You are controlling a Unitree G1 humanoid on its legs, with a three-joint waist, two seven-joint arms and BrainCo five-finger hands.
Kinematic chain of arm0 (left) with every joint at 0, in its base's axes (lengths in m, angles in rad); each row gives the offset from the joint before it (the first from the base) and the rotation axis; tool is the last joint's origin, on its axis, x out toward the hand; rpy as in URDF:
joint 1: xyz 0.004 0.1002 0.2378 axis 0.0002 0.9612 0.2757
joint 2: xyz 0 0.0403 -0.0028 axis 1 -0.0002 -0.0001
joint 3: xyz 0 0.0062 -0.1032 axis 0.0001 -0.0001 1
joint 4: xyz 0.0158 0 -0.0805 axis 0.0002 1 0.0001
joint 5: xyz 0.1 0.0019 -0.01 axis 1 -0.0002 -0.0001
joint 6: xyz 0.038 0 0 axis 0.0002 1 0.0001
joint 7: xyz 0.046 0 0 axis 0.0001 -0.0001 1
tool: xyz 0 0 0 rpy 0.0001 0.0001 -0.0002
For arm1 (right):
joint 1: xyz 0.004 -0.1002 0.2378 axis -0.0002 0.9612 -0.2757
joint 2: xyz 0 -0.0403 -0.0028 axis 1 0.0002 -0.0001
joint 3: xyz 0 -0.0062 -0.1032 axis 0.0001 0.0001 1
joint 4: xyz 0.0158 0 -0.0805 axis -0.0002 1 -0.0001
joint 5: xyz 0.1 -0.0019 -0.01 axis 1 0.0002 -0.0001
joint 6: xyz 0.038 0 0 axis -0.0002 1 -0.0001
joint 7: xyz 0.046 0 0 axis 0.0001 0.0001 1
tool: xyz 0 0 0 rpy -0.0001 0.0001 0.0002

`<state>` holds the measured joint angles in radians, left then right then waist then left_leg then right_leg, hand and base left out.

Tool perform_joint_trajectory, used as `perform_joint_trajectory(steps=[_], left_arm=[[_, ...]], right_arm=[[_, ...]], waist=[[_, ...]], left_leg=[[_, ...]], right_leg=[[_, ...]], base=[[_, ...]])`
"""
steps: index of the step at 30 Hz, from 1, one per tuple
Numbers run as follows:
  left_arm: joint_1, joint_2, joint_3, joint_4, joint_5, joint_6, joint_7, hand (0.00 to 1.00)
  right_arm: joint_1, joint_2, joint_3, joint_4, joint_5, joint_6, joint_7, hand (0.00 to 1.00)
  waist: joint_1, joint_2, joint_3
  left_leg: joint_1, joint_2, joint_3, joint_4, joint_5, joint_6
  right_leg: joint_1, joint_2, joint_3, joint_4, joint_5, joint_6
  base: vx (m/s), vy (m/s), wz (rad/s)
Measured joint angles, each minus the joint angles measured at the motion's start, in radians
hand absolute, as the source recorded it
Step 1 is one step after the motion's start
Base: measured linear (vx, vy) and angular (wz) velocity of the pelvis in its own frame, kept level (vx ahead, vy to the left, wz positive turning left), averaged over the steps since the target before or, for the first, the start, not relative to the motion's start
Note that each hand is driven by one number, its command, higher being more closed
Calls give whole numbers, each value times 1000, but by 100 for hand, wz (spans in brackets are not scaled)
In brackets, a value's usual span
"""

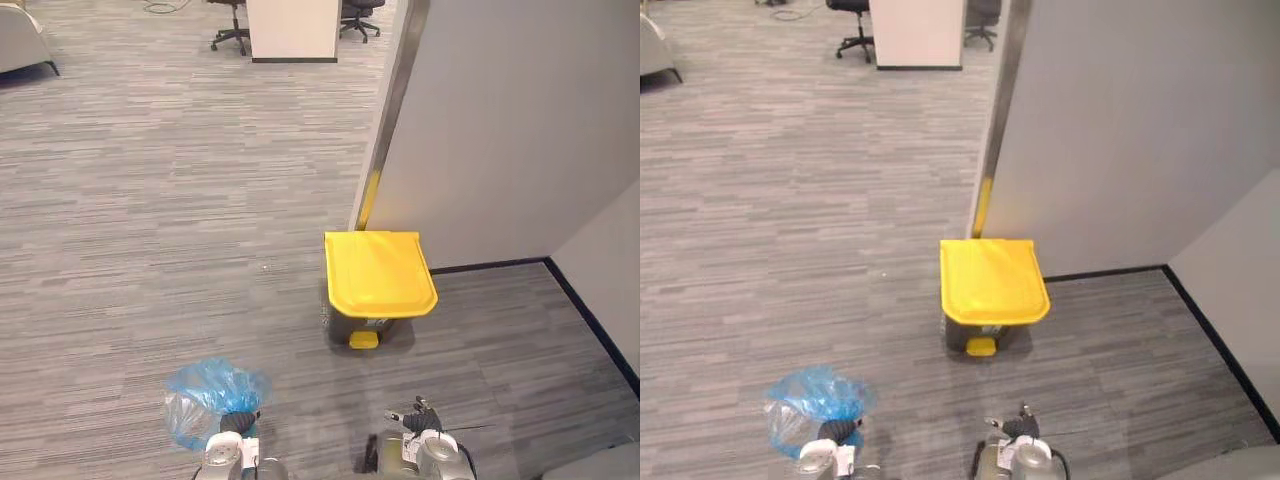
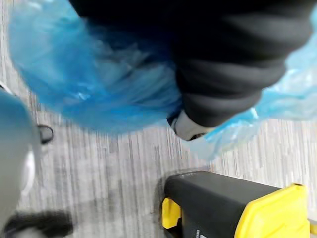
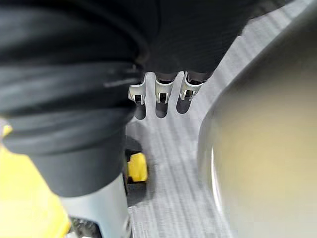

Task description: Gather rubbish on tea table into small bin, then transfer packed bag to large trash can.

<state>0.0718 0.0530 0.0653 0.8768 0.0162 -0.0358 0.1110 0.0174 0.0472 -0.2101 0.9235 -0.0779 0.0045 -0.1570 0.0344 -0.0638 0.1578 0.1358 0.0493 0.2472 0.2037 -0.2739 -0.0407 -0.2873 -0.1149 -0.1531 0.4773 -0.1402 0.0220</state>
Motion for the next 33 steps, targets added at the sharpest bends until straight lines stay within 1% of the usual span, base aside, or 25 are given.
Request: perform_joint_trajectory(steps=[1, 2, 3, 4, 5, 6, 7, 8, 9, 10, 11, 12, 13, 14, 15, 16, 17, 18, 21, 24, 28, 31, 33], left_arm=[[-5, 1, 4, 13, 4, -1, -3, 100], [-19, -28, 24, 36, 4, 3, -1, 100], [-21, -52, 27, 38, 4, 2, -2, 100], [-22, -59, 27, 38, 4, 2, -3, 100], [-24, -77, 31, 38, 6, 1, -4, 100], [-35, -87, 32, 37, 6, 0, -8, 100], [-37, -89, 32, 37, 7, 0, -9, 100], [-38, -95, 32, 33, 10, 0, -12, 100], [-37, -97, 32, 28, 11, 1, -14, 100], [-29, -102, 32, 6, 11, 1, -17, 100], [-27, -103, 32, -4, 11, 1, -18, 100], [-29, -103, 34, -5, 11, 1, -18, 100], [-28, -103, 34, -6, 11, 1, -17, 100], [-28, -104, 31, -3, 11, 1, -18, 100], [-31, -101, 30, 3, 11, 1, -17, 100], [-30, -91, 27, 5, 11, 1, -15, 100], [-31, -64, 10, 6, 13, 1, -14, 100], [-29, -45, 2, 12, 18, 1, -13, 100], [-23, -18, -7, 32, 23, 1, -12, 100], [-20, -2, -14, 56, 23, 0, -12, 100], [-6, 11, -14, 78, 23, 0, -9, 100], [1, 12, -6, 77, 23, 0, -8, 100], [1, 13, -3, 74, 22, -1, -8, 100]], right_arm=[[6, -6, -1, 5, 1, 0, 1, 0], [-4, -31, -6, 12, 0, 3, 0, 0], [-6, -55, -16, 11, 0, 3, 0, 0], [-5, -58, -19, 12, 0, 3, 0, 0], [1, -59, -27, 13, 1, 4, -1, 0], [4, -53, -23, 12, 1, 4, -1, 0], [6, -50, -21, 10, 1, 4, -1, 0], [11, -44, -6, 3, 4, 3, -1, 0], [12, -43, 2, 3, 5, 3, -1, 0], [13, -37, 5, -5, 11, 2, -1, 0], [14, -36, 4, -6, 11, 2, -1, 0], [14, -35, 2, -6, 11, 2, -2, 0], [15, -30, -8, -7, 12, 2, -4, 0], [17, -30, -20, -7, 13, 2, -6, 0], [17, -31, -28, 3, 13, 5, -8, 0], [16, -22, -25, 7, 14, 6, -7, 0], [25, -7, -25, 7, 15, 4, -6, 0], [32, -4, -26, 12, 15, 4, -5, 0], [30, -7, -34, 39, 15, 3, -5, 0], [21, -8, -40, 53, 11, 3, -5, 0], [4, -27, -40, 83, 9, 5, -4, 0], [1, -31, -39, 85, 8, 5, -5, 0], [1, -30, -39, 81, 6, 6, -4, 0]], waist=[[-2, -8, -2], [2, 36, -12], [0, 78, -18], [-2, 86, -17], [-8, 104, -19], [-11, 103, -18], [-11, 101, -17], [-8, 93, -13], [-7, 87, -10], [-3, 83, -12], [-2, 77, -11], [1, 77, -12], [4, 80, -17], [4, 99, -29], [4, 91, -35], [5, 76, -39], [3, 53, -48], [2, 38, -58], [2, 36, -64], [3, 37, -64], [3, 36, -63], [5, 35, -60], [7, 24, -45]], left_leg=[[9, -11, -16, -4, -6, -10], [19, 22, -38, -7, -10, -27], [19, 49, -49, -2, -10, -29], [21, 54, -52, 4, -10, -29], [1, 70, -62, 71, -9, -32], [-55, 97, -69, 227, -2, -44], [-77, 106, -72, 289, 6, -56], [-165, 148, -75, 499, 35, -72], [-190, 163, -67, 560, 29, -67], [-235, 190, -39, 599, 7, -52], [-254, 198, -29, 568, -2, -47], [-262, 201, -24, 531, -9, -46], [-275, 201, -23, 406, -8, -41], [-273, 192, -35, 228, 70, -46], [-261, 169, -55, 177, 72, -72], [-246, 150, -44, 152, 88, -63], [-228, 119, -31, 102, 103, -53], [-210, 97, -15, 76, 109, -45], [-162, 59, 8, 25, 118, -30], [-143, 44, 19, -24, 144, -29], [-117, 39, 20, -98, 181, -34], [-115, 37, 23, -100, 178, -30], [-116, 29, 30, -59, 142, -22]], right_leg=[[1, 1, 2, -15, 8, -79], [19, 23, -13, -19, 1, -74], [42, 39, -38, -47, -12, -77], [50, 43, -43, -54, -15, -79], [83, 54, -64, -84, -24, -85], [134, 65, -74, -126, -26, -87], [151, 67, -78, -139, -26, -88], [209, 73, -83, -176, -30, -94], [227, 75, -81, -189, -31, -96], [269, 77, -72, -217, -31, -96], [280, 75, -65, -227, -31, -96], [286, 73, -59, -229, -30, -94], [291, 69, -45, -238, -25, -85], [288, 75, -30, -246, -18, -59], [288, 73, -4, -265, -20, -31], [291, 59, 8, -284, -8, -12], [293, 36, 30, -320, 7, 5], [311, 17, 39, -351, 19, 20], [342, -10, 64, -395, 39, 37], [335, -12, 78, -402, 48, 39], [316, -5, 91, -404, 55, 32], [291, -6, 115, -376, 49, 37], [270, -19, 136, -302, 13, 56]], base=[[351, -100, 40], [390, -108, 18], [377, -96, 10], [369, -116, 29], [396, -145, 30], [385, -137, 27], [352, -90, 13], [227, -6, 1], [292, 37, -14], [214, 53, -25], [191, 72, -26], [136, 107, -26], [159, 182, -33], [178, 234, -40], [139, 196, -28], [121, 181, -20], [108, 165, -13], [111, 168, -15], [61, 127, -17], [-8, 43, -12], [-44, -28, -11], [-43, 9, -22], [-20, 49, -22]])
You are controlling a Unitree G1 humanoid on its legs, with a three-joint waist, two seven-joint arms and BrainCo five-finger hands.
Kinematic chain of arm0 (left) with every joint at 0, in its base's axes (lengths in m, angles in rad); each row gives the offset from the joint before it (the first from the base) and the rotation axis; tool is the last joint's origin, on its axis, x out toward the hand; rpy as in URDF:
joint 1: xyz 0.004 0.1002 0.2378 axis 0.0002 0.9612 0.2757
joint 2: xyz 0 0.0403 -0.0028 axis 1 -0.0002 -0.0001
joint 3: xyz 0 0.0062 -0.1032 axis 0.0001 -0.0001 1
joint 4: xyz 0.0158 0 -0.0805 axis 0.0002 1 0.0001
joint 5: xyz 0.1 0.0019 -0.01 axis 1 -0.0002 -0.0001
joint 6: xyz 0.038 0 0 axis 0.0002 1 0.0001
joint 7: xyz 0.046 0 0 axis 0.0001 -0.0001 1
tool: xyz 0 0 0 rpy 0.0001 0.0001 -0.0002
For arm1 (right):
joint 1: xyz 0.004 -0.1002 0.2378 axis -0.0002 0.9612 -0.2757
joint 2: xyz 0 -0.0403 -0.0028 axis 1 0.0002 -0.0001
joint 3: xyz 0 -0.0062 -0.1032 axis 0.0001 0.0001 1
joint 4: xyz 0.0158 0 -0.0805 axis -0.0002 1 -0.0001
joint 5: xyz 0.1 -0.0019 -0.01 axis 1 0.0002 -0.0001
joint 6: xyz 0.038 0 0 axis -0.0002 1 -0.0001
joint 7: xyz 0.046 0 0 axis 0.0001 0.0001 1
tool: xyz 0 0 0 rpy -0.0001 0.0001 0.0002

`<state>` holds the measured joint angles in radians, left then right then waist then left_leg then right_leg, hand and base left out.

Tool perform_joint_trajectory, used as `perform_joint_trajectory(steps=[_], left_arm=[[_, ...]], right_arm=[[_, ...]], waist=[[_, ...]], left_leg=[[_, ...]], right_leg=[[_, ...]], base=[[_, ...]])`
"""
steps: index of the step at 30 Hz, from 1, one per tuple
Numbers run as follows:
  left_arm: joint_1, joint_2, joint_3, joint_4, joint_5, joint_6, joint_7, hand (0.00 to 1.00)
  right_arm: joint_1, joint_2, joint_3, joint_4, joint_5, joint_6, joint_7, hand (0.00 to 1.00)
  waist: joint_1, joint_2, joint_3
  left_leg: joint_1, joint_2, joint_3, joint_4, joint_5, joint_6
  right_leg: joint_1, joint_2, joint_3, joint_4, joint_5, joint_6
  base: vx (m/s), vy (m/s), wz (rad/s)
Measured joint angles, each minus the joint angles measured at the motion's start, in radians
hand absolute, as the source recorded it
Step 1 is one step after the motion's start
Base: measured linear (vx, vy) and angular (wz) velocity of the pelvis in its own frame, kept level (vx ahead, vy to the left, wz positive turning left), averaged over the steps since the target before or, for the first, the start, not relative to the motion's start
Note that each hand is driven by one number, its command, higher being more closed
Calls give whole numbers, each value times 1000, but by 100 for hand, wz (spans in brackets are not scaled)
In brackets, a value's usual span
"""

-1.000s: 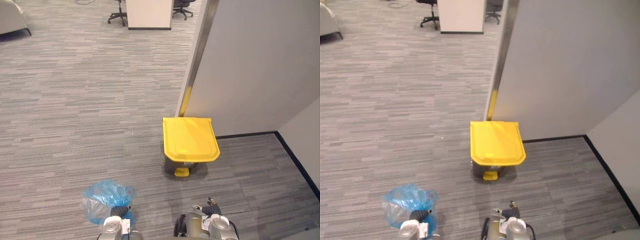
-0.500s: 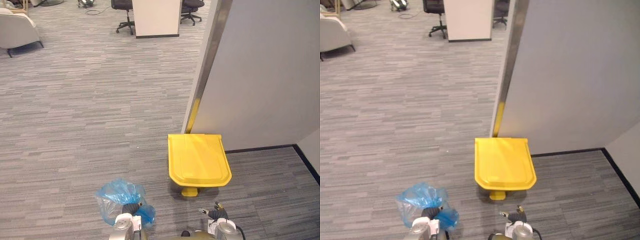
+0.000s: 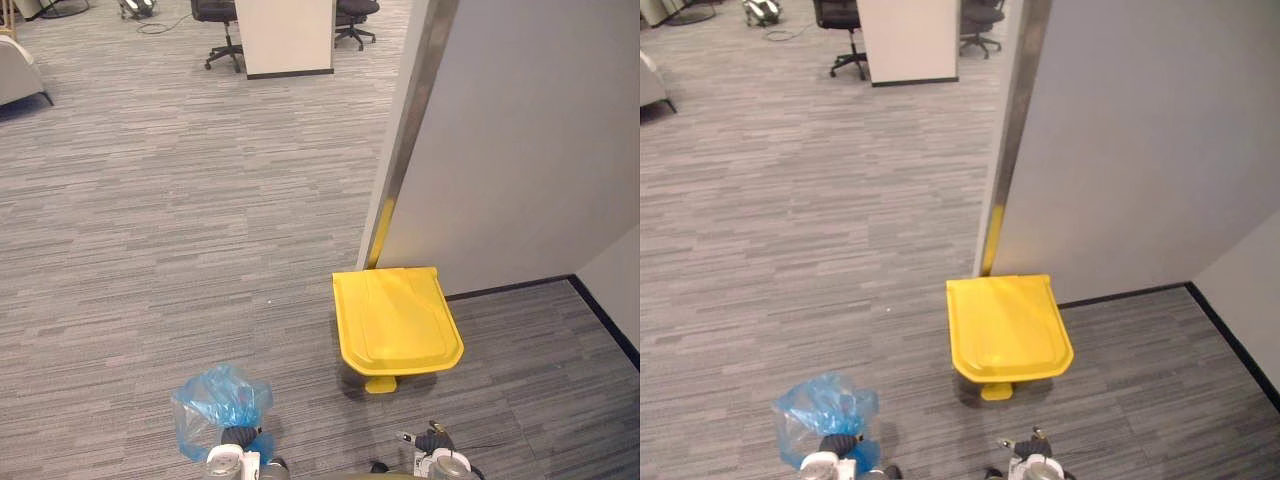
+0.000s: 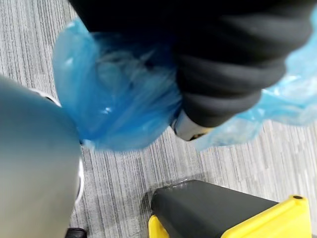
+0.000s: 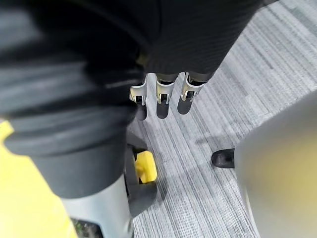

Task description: Gather rubbish on tea table into small bin, then transfer packed bag to large trash can.

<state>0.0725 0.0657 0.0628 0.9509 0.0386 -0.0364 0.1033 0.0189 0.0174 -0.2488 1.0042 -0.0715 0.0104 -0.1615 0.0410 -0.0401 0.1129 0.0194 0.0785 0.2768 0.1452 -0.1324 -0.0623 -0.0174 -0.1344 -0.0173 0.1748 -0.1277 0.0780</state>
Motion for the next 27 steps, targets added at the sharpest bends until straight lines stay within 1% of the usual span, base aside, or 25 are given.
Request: perform_joint_trajectory(steps=[1, 2, 3, 4, 5, 6, 7, 8, 9, 10, 11, 12, 13, 14, 15, 17, 18, 19, 20, 21, 22, 25, 26, 27], left_arm=[[-1, 3, 0, -8, 0, 0, 0, 100], [-4, 1, 10, -11, -1, -1, 1, 100], [-9, -2, 19, -11, -1, 0, 2, 100], [-13, -3, 27, -10, -2, 0, 6, 100], [-13, -2, 27, -10, -2, 0, 7, 100], [-14, -1, 27, -10, -2, 0, 8, 100], [-16, 1, 28, -8, -2, 0, 9, 100], [-22, 2, 28, -7, -3, 0, 9, 100], [-24, 2, 28, -7, -3, 0, 9, 100], [-30, 4, 38, -7, -2, 0, 10, 100], [-36, 8, 39, -7, -2, 0, 13, 100], [-50, 1, 38, -2, -2, 1, 18, 100], [-61, -11, 37, 3, -2, 1, 21, 100], [-74, -23, 35, 0, -2, -1, 21, 100], [-90, -32, 35, 0, -2, -1, 21, 100], [-102, -41, 33, 1, 1, 0, 21, 100], [-101, -48, 31, 1, 1, 0, 21, 100], [-102, -50, 29, 1, -1, 0, 21, 100], [-108, -51, 26, 1, -1, 0, 21, 100], [-118, -52, 28, 1, -1, 0, 21, 100], [-120, -53, 29, 1, -1, 2, 21, 100], [-143, -70, 32, -17, 0, 2, 16, 100], [-149, -71, 31, -32, 0, -1, 12, 100], [-149, -67, 31, -37, 1, -2, 7, 100]], right_arm=[[1, 2, 0, -6, -1, 0, 0, 0], [-1, 2, -1, -10, -2, 0, 1, 0], [-5, 0, -1, -13, -4, -1, 3, 0], [-7, -13, 0, -18, -6, 0, 5, 0], [-7, -13, 0, -18, -6, 0, 5, 0], [-7, -13, 7, -21, -7, 1, 4, 0], [-6, -12, 14, -33, -7, 1, 4, 0], [-8, -12, 17, -48, -7, 3, 4, 0], [-12, -11, 17, -49, -6, 3, 4, 0], [-21, -10, 18, -50, -7, 7, 3, 0], [-20, -7, 18, -53, -7, 8, 1, 0], [-24, -16, 17, -53, -7, 9, 1, 0], [-30, -23, 16, -54, -8, 11, -1, 0], [-43, -29, 16, -72, -9, 12, -2, 0], [-43, -37, 4, -93, -8, 11, -3, 0], [-39, -28, -16, -124, -8, 13, -2, 0], [-42, -22, -22, -125, -8, 18, -3, 0], [-44, -22, -22, -125, -9, 20, -3, 0], [-52, -20, -21, -126, -9, 21, -3, 0], [-67, -16, -20, -129, -9, 21, -2, 0], [-72, -14, -19, -129, -9, 21, -2, 0], [-87, -18, 22, -128, -11, 21, 0, 0], [-93, -22, 52, -125, -20, 20, 3, 0], [-106, -22, 95, -122, -43, 20, 5, 0]], waist=[[0, -6, 15], [0, -9, 30], [0, -7, 37], [-6, 0, 54], [-6, 0, 54], [-3, -2, 56], [-2, -3, 57], [-2, -3, 63], [-2, -4, 70], [-1, -12, 84], [-1, -24, 93], [1, -20, 102], [8, 4, 112], [10, 36, 127], [9, 45, 140], [7, 39, 145], [7, 44, 144], [7, 48, 139], [15, 48, 137], [18, 49, 137], [17, 49, 137], [13, 52, 135], [12, 51, 134], [15, 45, 129]], left_leg=[[-1, -4, 1, 44, -40, 7], [4, -7, -10, 74, -77, 18], [15, -7, -11, 76, -84, 28], [57, 8, -12, 79, -102, 37], [59, 9, -12, 79, -103, 38], [69, 22, -12, 84, -111, 38], [71, 38, -11, 89, -120, 35], [67, 52, -9, 107, -132, 36], [66, 54, -9, 121, -141, 34], [69, 52, -3, 155, -168, 19], [70, 44, -8, 219, -220, 0], [72, 52, -22, 270, -263, -17], [70, 71, -37, 296, -289, -20], [64, 93, -53, 316, -312, -32], [59, 99, -78, 325, -323, -45], [49, 112, -143, 352, -349, -60], [43, 134, -185, 377, -366, -68], [29, 143, -206, 393, -370, -73], [7, 156, -234, 407, -372, -73], [-9, 168, -241, 395, -367, -82], [-7, 171, -241, 378, -363, -89], [22, 175, -245, 269, -318, -133], [20, 174, -256, 239, -303, -144], [13, 174, -266, 210, -280, -146]], right_leg=[[-10, -13, 3, 58, -27, 15], [-43, -28, -2, 165, -45, 42], [-75, -36, -11, 246, -41, 58], [-146, -40, -76, 336, -61, 53], [-150, -40, -80, 336, -62, 51], [-177, -32, -119, 327, -60, 45], [-220, -15, -150, 277, -36, 25], [-263, 0, -175, 179, 18, 16], [-274, 5, -187, 127, 45, 17], [-277, 10, -191, 47, 71, 16], [-275, 7, -187, 15, 63, 11], [-271, 9, -185, 37, 77, -46], [-278, 19, -192, 79, 58, -46], [-300, 35, -189, 147, 21, -39], [-323, 38, -183, 212, 0, -49], [-375, 31, -192, 369, -88, -52], [-389, 32, -221, 442, -151, -51], [-398, 34, -236, 467, -174, -50], [-415, 38, -256, 493, -191, -55], [-435, 45, -272, 501, -197, -50], [-439, 49, -277, 504, -197, -51], [-436, 49, -290, 481, -196, -52], [-436, 49, -300, 457, -189, -63], [-433, 52, -308, 424, -184, -67]], base=[[-50, 74, -28], [-73, 71, -29], [-86, 98, -26], [-46, 78, -10], [-21, 80, -6], [68, 27, -3], [96, 11, -3], [187, -27, -2], [206, -82, -5], [276, -163, 2], [254, -187, 4], [252, -172, 3], [245, -136, 3], [267, -151, 21], [288, -193, 54], [290, -213, 69], [299, -200, 51], [348, -223, 39], [251, -161, 17], [239, -155, 8], [210, -150, 6], [102, -131, 16], [-25, -104, 26], [-43, -102, 26]])
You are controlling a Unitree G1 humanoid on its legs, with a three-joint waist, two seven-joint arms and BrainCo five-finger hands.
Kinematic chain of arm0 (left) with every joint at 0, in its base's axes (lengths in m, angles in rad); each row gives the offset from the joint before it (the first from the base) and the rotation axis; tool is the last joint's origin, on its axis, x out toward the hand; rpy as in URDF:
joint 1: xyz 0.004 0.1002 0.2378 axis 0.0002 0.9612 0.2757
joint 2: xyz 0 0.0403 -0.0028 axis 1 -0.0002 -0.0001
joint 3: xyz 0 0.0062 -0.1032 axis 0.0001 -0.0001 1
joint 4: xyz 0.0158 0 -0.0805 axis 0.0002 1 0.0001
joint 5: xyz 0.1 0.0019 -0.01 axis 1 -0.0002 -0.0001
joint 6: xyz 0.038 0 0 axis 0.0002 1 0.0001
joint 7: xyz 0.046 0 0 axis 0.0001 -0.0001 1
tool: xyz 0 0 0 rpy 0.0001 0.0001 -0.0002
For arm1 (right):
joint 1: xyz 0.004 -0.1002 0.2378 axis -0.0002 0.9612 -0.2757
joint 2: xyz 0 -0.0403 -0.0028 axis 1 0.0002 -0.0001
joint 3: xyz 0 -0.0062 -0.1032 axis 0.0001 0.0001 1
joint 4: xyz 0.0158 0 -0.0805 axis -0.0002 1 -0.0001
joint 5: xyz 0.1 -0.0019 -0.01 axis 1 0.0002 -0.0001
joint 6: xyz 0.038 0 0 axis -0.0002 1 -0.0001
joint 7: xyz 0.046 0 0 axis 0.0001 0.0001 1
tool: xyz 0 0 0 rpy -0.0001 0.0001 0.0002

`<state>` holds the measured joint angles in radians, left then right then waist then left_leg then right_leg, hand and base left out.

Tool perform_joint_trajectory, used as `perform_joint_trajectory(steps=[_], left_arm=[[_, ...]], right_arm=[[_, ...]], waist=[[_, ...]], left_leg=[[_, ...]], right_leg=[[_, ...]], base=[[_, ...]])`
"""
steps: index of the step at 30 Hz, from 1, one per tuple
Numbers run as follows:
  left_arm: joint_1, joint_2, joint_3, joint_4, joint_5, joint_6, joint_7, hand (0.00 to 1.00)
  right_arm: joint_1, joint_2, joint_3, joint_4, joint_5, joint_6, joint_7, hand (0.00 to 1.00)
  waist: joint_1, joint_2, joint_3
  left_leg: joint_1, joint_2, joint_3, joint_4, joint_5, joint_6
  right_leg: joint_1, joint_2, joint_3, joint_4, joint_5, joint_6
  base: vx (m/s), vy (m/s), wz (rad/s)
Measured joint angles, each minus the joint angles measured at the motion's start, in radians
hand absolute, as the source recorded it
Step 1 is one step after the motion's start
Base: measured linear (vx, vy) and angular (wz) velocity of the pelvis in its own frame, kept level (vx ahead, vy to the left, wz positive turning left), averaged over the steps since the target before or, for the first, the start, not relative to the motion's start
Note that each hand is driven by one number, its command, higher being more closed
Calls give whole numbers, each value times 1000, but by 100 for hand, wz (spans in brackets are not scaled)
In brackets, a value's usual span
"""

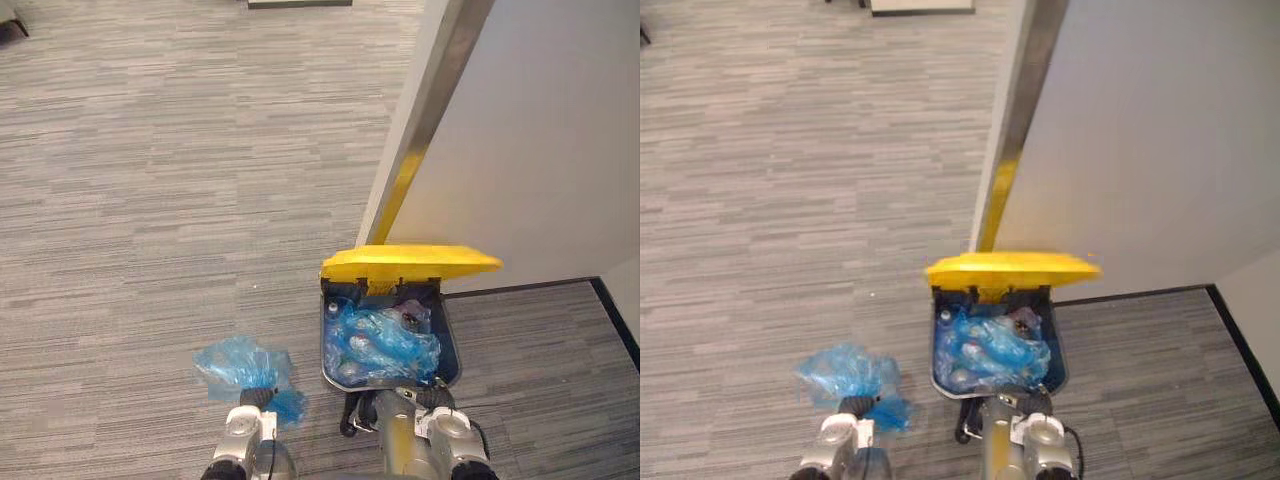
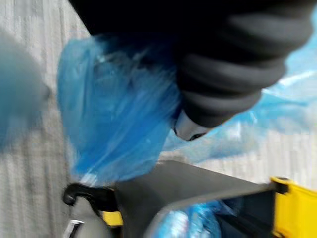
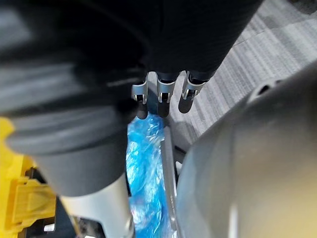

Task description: Gather rubbish on tea table into small bin, then transfer packed bag to large trash can.

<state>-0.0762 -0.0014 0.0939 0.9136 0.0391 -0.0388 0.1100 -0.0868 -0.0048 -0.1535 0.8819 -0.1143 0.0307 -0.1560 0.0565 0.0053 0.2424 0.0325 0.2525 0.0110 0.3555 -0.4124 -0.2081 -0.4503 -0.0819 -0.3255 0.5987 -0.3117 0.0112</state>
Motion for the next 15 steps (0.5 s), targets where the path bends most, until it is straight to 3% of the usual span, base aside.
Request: perform_joint_trajectory(steps=[3, 7, 12, 15], left_arm=[[5, 19, -7, 0, 7, 0, -1, 100], [11, 75, -42, -2, 9, -1, 2, 100], [0, 141, -65, -98, 0, -16, 22, 100], [-3, 166, -76, -159, -28, -34, 23, 100]], right_arm=[[-24, -3, 88, 2, -8, 0, 3, 0], [-161, -48, 243, -4, -46, -4, 11, 0], [-396, -147, 312, -36, -81, -18, 23, 0], [-505, -250, 325, -39, -81, -24, 23, 0]], waist=[[-1, -4, -9], [9, -17, -15], [11, -49, 26], [11, -57, 52]], left_leg=[[-35, 1, -50, -42, 24, 13], [-105, -1, -103, -68, 65, 70], [-157, -13, -97, -21, 67, 67], [-168, -16, -101, -21, 66, 64]], right_leg=[[-1, 14, -13, -62, 25, 10], [-21, 49, -1, -162, 71, 7], [-42, 50, 15, -186, 121, 20], [-43, 53, 25, -209, 146, 30]], base=[[-64, -98, 40], [-82, -99, 27], [-87, -11, -5], [-49, 10, 2]])
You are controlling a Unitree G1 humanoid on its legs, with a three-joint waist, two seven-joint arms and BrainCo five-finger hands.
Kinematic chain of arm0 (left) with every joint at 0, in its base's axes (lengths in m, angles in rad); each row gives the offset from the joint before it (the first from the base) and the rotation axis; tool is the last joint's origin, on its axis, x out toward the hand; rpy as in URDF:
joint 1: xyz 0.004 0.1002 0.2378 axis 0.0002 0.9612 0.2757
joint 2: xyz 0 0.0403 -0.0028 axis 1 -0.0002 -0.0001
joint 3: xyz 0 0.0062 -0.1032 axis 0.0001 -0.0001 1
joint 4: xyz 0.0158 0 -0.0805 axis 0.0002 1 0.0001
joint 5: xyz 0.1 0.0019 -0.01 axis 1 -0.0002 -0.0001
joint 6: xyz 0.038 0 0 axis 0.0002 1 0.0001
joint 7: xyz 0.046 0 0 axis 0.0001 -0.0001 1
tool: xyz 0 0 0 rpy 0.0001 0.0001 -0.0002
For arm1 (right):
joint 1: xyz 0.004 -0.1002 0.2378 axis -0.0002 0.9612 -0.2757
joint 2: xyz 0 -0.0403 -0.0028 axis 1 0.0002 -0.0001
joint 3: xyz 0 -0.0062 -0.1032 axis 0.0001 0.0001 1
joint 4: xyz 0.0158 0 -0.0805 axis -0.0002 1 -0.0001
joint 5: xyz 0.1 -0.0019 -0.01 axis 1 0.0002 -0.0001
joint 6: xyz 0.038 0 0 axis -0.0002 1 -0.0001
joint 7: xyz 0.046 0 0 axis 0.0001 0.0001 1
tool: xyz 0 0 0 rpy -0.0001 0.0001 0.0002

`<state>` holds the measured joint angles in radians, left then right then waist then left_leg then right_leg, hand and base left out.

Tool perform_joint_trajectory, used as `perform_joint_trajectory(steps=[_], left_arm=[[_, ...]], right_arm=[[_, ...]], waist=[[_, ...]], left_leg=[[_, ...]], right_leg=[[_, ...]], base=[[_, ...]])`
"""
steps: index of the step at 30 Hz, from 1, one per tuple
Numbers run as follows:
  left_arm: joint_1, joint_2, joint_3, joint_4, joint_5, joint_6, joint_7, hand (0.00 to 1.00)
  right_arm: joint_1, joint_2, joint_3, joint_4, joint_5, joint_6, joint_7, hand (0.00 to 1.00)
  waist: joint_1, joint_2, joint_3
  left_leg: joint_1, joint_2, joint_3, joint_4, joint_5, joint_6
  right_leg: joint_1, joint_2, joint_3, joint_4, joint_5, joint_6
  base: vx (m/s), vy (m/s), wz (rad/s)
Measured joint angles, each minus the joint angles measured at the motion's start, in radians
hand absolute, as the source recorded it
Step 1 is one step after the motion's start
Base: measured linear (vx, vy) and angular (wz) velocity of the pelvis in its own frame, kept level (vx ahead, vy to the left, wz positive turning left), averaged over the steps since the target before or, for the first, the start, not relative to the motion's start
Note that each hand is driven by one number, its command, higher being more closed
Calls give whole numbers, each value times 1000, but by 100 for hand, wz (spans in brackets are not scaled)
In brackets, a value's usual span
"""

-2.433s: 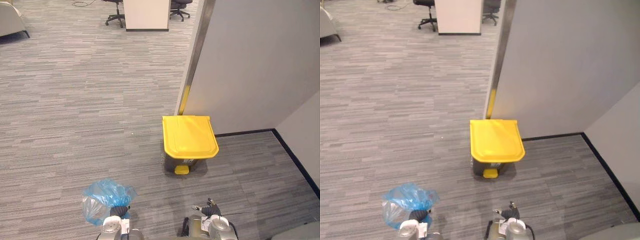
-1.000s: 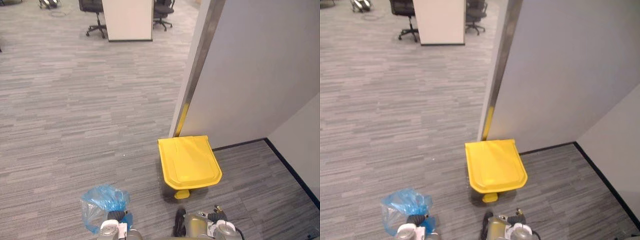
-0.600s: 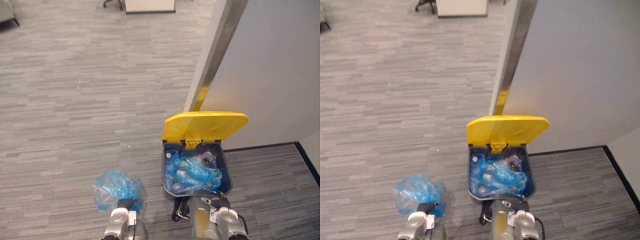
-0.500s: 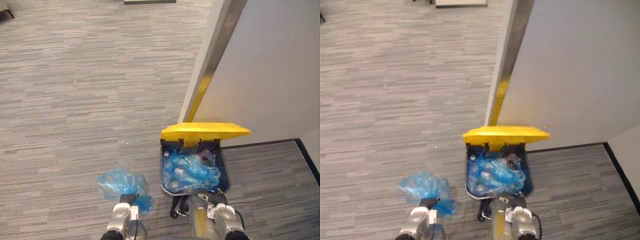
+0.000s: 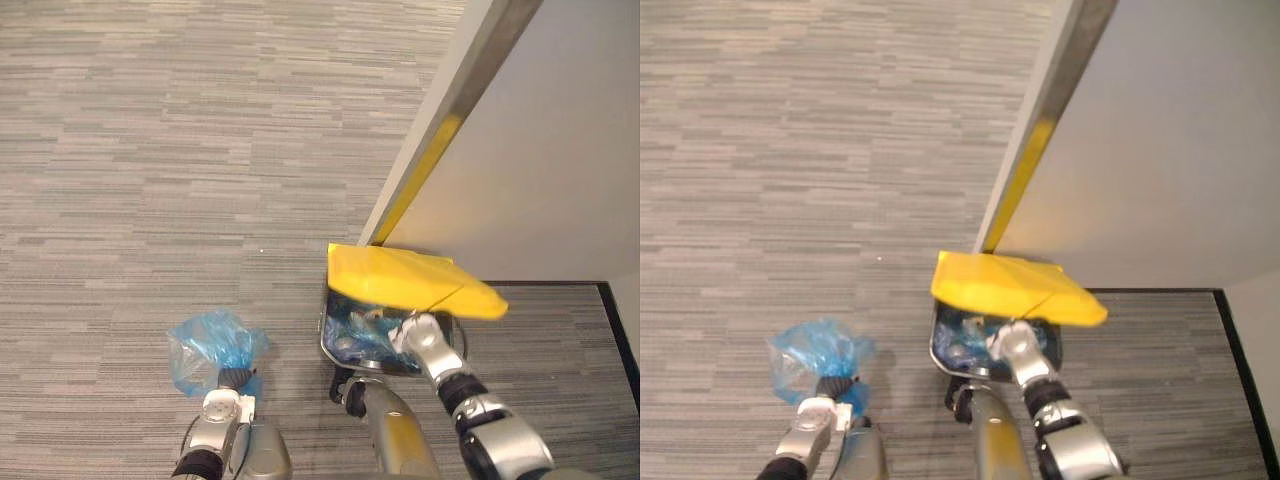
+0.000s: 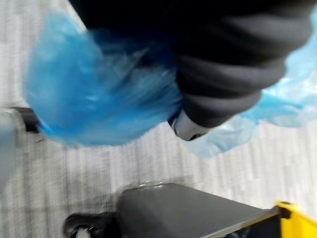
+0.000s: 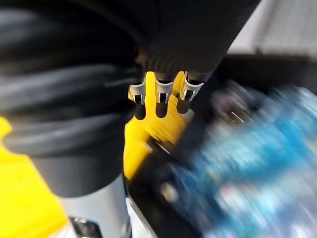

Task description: Gather rubbish on tea table into small bin, then transfer packed bag to large trash can.

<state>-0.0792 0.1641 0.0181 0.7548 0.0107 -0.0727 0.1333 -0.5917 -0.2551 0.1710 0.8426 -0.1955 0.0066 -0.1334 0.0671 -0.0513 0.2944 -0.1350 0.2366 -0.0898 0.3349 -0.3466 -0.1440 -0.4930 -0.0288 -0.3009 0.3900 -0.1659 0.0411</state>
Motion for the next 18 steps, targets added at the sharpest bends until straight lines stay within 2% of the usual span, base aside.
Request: perform_joint_trajectory(steps=[6, 10, 15, 18], left_arm=[[-18, 13, -58, -115, -85, -15, 17, 100], [-29, 15, -97, -218, -114, -33, 15, 100], [-26, 18, -149, -324, -161, -51, -13, 100], [-29, 19, -174, -394, -185, -56, -30, 100]], right_arm=[[-121, -169, -23, -1, 46, 1, -24, 0], [-164, -230, -51, -1, 66, 4, -32, 0], [-194, -246, -53, -1, 128, 15, -34, 0], [-202, -254, -53, -1, 133, 22, -34, 0]], waist=[[-9, 9, 45], [-17, 10, 65], [-27, 9, 78], [-29, 15, 83]], left_leg=[[-6, 7, -2, 4, 7, -14], [-26, 4, 0, 32, -4, -33], [-34, -14, 25, 64, -11, -33], [-36, -20, 26, 83, -38, -30]], right_leg=[[0, 10, 2, -2, 6, 3], [-21, -1, 3, 35, 2, 0], [-35, -13, 45, 58, 4, -6], [-34, -14, 55, 58, 11, -18]], base=[[44, 12, -1], [58, 40, 3], [43, 66, -7], [-13, 59, -9]])
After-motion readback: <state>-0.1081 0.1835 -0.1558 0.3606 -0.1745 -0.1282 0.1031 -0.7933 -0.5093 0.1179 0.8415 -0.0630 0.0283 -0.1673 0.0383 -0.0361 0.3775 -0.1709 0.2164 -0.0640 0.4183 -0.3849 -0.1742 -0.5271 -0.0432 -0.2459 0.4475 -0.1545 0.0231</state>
